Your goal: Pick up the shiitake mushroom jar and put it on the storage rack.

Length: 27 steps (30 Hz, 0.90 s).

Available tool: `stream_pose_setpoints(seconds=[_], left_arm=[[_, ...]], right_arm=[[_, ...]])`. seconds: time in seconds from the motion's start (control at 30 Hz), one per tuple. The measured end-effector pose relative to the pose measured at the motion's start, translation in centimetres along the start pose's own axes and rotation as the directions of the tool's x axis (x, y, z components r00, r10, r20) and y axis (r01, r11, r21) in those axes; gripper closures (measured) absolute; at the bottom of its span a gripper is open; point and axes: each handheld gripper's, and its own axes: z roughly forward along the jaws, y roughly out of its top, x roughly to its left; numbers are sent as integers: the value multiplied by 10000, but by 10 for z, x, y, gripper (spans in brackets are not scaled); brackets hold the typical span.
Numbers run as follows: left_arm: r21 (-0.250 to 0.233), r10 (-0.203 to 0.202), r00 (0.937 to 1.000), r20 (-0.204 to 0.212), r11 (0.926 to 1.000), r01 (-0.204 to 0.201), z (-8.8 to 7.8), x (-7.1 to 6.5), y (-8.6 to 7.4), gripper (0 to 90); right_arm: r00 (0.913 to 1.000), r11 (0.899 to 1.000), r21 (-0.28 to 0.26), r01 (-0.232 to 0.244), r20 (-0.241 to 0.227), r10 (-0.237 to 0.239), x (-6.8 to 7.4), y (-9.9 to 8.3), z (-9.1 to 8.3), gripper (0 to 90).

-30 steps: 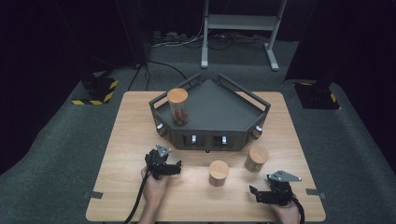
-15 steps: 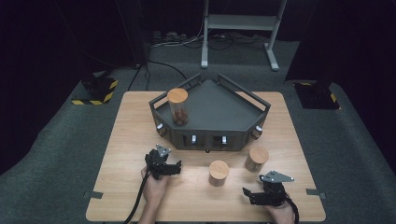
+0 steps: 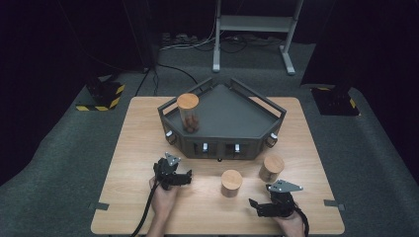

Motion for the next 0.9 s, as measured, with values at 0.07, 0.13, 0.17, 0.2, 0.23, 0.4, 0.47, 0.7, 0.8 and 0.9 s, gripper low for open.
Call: stream_pose_setpoints(seconds=[0.07, 0.13, 0.17, 0.2, 0.23, 0.4, 0.47, 0.7, 0.8, 0.9], left_arm=[[5, 9, 10000, -2, 10000, -9, 0, 0, 0, 55], [5, 9, 10000, -3, 10000, -9, 0, 0, 0, 55], [7, 9, 10000, -2, 10000, -9, 0, 0, 0, 55], [7, 2, 10000, -1, 10000, -2, 0, 0, 0, 55], [5, 4, 10000, -1, 10000, -4, 0, 0, 0, 55], [10, 5, 10000, -1, 10000, -5, 0, 0, 0, 55], [13, 13, 10000, -2, 10000, -13, 0, 0, 0, 55], [-3, -3, 10000, 8, 10000, 3, 0, 0, 0, 55], [-2, -3, 10000, 7, 10000, 3, 0, 0, 0, 55], [-1, 3, 10000, 6, 10000, -3, 0, 0, 0, 55]], right_arm=[[9999, 10000, -35, 39, -110, -39, 3, 2, 3, 92], [9998, 10000, -31, 92, -188, -92, 6, 3, 4, 92], [9998, 10000, -31, 92, -188, -92, 6, 3, 4, 92], [9997, 9999, -26, 129, -230, -130, 7, 4, 5, 93], [9995, 9999, -39, 138, -288, -139, 8, 5, 6, 92], [9984, 9996, -109, 244, -505, -250, 15, 8, 10, 92], [9979, 9996, -139, 241, -595, -249, 16, 10, 12, 92], [9960, 9996, -235, 184, -865, -204, 23, 16, 20, 91], [9953, 9996, -243, 116, -959, -139, 25, 19, 24, 89], [9947, 9996, -263, 118, -1014, -144, 27, 21, 27, 88]])
